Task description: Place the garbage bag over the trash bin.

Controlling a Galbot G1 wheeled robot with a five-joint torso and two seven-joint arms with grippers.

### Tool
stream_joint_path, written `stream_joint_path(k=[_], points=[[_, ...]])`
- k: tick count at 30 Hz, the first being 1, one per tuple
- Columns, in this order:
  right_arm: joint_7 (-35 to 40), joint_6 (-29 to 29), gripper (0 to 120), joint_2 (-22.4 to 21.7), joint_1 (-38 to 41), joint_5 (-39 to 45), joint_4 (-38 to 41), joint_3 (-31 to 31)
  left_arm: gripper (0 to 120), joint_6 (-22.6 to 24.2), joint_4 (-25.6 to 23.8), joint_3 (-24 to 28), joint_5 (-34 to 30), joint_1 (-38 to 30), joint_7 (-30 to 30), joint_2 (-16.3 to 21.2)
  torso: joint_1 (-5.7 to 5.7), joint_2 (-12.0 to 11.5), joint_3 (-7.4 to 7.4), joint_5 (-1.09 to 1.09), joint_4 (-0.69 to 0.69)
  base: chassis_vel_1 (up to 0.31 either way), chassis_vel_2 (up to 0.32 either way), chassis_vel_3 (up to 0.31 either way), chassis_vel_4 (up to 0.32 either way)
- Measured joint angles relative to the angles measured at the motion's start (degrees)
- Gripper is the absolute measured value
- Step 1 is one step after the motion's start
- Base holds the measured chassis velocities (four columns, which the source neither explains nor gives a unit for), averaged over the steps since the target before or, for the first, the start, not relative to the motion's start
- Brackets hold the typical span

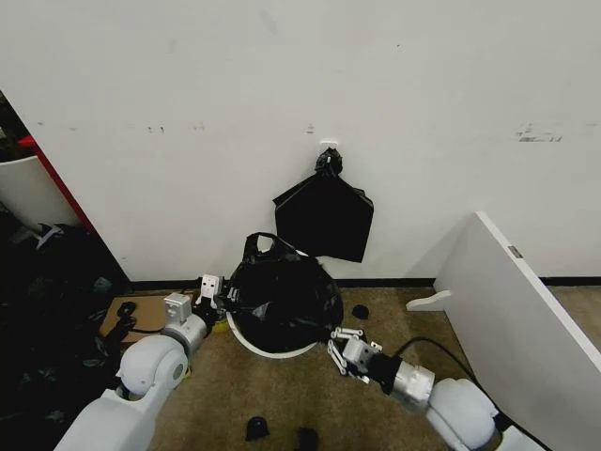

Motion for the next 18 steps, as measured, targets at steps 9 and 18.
stream_joint_path(k=[9,18], points=[[-13.97,11.07,0,3.18,3.35,-5.61,-8.26,5.66,2,5.87,-3.07,-0.81,-6.71,0.72,-1.71,1.19,0.0,0.0,0.0,0.01,0.01,0.0,0.0,0.0,0.0],[-19.93,15.17,0,4.63,5.65,-7.11,-11.03,5.56,2,8.39,-3.89,-0.94,-12.46,-0.37,-4.45,2.47,0.0,0.0,0.0,0.01,-0.01,0.0,0.0,0.0,0.0]])
